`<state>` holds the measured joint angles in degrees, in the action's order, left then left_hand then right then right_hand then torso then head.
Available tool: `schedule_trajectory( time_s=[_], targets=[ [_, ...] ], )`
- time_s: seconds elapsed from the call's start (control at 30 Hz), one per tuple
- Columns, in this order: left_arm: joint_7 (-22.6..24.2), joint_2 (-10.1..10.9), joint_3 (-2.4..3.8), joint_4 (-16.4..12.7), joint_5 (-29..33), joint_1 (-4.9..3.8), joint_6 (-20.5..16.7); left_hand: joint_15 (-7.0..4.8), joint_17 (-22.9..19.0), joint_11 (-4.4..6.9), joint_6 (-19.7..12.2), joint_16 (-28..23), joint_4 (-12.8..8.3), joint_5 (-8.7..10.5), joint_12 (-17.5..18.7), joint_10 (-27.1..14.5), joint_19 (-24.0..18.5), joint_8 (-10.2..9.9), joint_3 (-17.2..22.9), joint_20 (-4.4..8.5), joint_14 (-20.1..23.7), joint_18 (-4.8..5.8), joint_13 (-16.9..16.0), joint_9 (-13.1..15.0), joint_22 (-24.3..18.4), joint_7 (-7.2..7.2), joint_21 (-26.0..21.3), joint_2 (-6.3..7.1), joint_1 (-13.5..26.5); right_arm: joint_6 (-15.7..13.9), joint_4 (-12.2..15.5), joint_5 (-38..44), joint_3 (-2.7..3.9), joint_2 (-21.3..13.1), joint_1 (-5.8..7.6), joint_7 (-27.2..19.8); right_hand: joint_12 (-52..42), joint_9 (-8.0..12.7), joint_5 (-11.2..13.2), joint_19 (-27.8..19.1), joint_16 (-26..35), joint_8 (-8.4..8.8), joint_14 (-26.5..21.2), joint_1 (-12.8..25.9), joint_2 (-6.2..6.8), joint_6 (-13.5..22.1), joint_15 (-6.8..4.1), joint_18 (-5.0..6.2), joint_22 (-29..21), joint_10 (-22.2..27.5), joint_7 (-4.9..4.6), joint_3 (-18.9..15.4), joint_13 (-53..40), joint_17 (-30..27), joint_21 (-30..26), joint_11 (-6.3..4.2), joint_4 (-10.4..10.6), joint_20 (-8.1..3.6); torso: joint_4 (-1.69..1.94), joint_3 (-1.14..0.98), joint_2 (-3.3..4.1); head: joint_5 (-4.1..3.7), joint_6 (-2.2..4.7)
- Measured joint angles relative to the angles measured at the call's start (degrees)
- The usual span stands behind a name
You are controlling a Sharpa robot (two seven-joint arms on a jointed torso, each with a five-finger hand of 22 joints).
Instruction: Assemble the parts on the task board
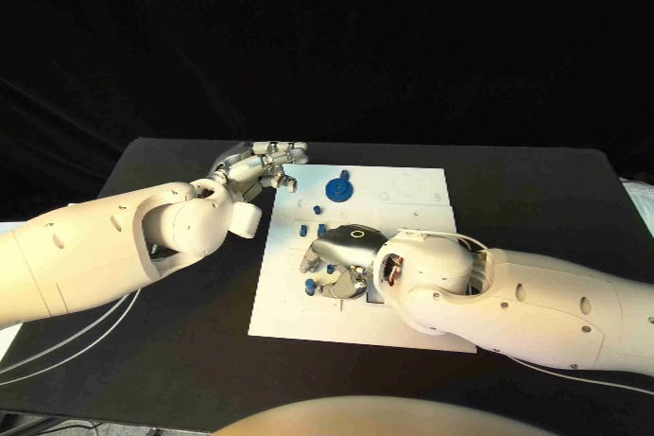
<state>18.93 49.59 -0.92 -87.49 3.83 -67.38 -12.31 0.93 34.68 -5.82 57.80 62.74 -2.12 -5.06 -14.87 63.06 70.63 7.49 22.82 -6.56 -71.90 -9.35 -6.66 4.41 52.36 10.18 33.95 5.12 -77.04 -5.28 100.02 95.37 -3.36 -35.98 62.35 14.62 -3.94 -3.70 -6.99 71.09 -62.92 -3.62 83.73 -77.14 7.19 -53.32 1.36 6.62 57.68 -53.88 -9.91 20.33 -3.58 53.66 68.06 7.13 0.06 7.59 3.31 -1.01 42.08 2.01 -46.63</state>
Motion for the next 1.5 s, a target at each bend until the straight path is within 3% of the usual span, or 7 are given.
schedule_trajectory(
  time_s=[0.4,0.6,0.77,0.83,0.97,1.13,1.5],
  targets=[
    [0.0,0.0,0.00,0.1,0.0,0.00,0.0,0.00,0.0,0.00,0.0,0.0,0.0,0.00,0.0,0.0,0.0,0.0,0.0,0.00,0.0,0.00,0.0,0.0,0.0,0.00,0.0,0.00,0.0,-6.3,3.1,-1.8,0.44,-4.5,0.35,-1.8,-2.9,-0.2,-1.9,0.0,0.2,-0.07,0.0,-0.9,-0.91,-1.2,-0.01,0.00,-0.1,-2.5,-0.30,-1.4,-0.4,-0.3,0.0,-0.28,-0.3,0.00,0.00,-0.05,0.01,-0.25,0.24],
    [-0.1,0.3,-0.01,-0.1,0.0,0.00,0.0,0.00,0.0,0.00,0.0,0.0,0.0,0.00,0.0,0.0,0.0,0.0,0.0,0.00,0.0,0.01,0.0,0.0,0.0,0.00,0.0,0.00,0.0,-12.0,6.3,-10.7,0.89,-11.1,3.23,-3.8,-5.6,-0.6,-1.9,0.5,-0.4,-1.23,0.0,-2.3,-2.35,-4.5,-0.06,0.00,1.1,-8.1,-0.48,0.2,-0.5,0.6,0.5,-0.77,-0.7,-0.61,-0.05,0.02,0.00,-1.03,0.91],
    [-0.1,0.5,-0.01,-0.3,0.0,0.01,0.0,0.00,0.0,0.00,0.0,0.0,0.0,0.00,0.0,0.0,0.0,0.0,0.0,0.00,0.0,0.01,0.0,0.0,0.0,0.00,0.0,0.00,0.0,-14.9,9.1,-21.8,1.00,-18.7,5.56,-4.4,-12.1,-0.7,-2.1,5.0,-6.8,-1.84,0.3,-1.3,-1.35,-6.7,-2.17,-0.46,8.0,-18.2,1.37,-0.8,-3.7,8.0,5.7,-2.48,0.4,-1.81,-0.21,0.15,-0.10,-1.98,1.44],
    [-0.1,0.6,-0.01,-0.3,0.0,0.01,0.0,0.00,-0.1,0.00,0.0,0.0,0.0,0.00,0.0,0.0,0.0,0.0,0.0,0.00,0.0,0.01,0.0,0.0,0.0,0.00,0.0,0.00,0.0,-15.1,10.4,-24.7,0.92,-21.6,5.97,-4.0,-25.7,-1.2,-3.3,7.1,-9.0,-2.82,0.3,0.3,-0.79,-8.6,-3.79,-1.37,11.6,-25.8,3.23,-3.1,-16.6,10.3,8.4,-5.40,0.7,-3.32,-0.33,0.21,-0.14,-2.44,1.69],
    [-0.1,0.7,-0.01,-0.3,0.0,0.01,0.0,0.00,-0.1,0.00,0.0,0.0,0.0,0.00,0.0,0.0,0.0,0.0,0.0,0.00,0.0,0.01,0.0,0.0,0.0,0.00,0.0,0.00,0.0,-15.0,12.5,-27.7,0.30,-26.5,6.23,-1.4,-52.6,-1.6,-5.0,10.1,-14.7,-3.00,0.2,3.7,-1.25,-9.1,-4.16,-2.34,16.7,-27.9,3.73,-6.7,-45.7,17.5,12.4,-6.41,3.3,-4.32,-0.66,0.22,-0.22,-2.93,1.98],
    [-0.1,0.7,-0.01,-0.3,0.0,0.01,0.0,0.00,-0.1,0.00,0.0,0.0,0.0,0.00,0.0,0.0,0.0,0.0,0.0,0.00,0.0,0.01,0.0,0.0,0.0,0.00,0.0,0.00,0.0,-14.4,14.2,-26.3,-0.50,-30.6,6.23,3.8,-68.5,-2.7,-8.9,12.8,-20.5,-3.72,0.2,6.5,-1.34,-8.3,-4.15,-4.16,17.3,-26.6,3.61,-12.8,-64.1,21.3,17.0,-5.91,7.9,-3.87,-1.19,0.24,-0.40,-3.21,2.01],
    [0.0,0.7,-0.01,-0.3,-0.1,0.00,0.0,0.00,-0.1,0.00,0.0,0.0,0.0,0.00,0.0,0.0,0.0,0.0,0.0,0.00,0.0,0.01,0.0,0.0,0.0,0.00,0.0,0.00,0.0,-11.8,14.8,-17.6,-1.48,-32.1,5.01,13.6,-72.9,-4.4,-9.8,12.9,-23.2,-5.82,0.2,7.1,-1.98,-6.2,-3.70,-4.94,17.3,-26.7,3.35,-20.1,-71.0,21.3,19.2,-5.21,13.4,-3.68,-1.57,0.35,-0.64,-3.20,1.83]
  ],
)
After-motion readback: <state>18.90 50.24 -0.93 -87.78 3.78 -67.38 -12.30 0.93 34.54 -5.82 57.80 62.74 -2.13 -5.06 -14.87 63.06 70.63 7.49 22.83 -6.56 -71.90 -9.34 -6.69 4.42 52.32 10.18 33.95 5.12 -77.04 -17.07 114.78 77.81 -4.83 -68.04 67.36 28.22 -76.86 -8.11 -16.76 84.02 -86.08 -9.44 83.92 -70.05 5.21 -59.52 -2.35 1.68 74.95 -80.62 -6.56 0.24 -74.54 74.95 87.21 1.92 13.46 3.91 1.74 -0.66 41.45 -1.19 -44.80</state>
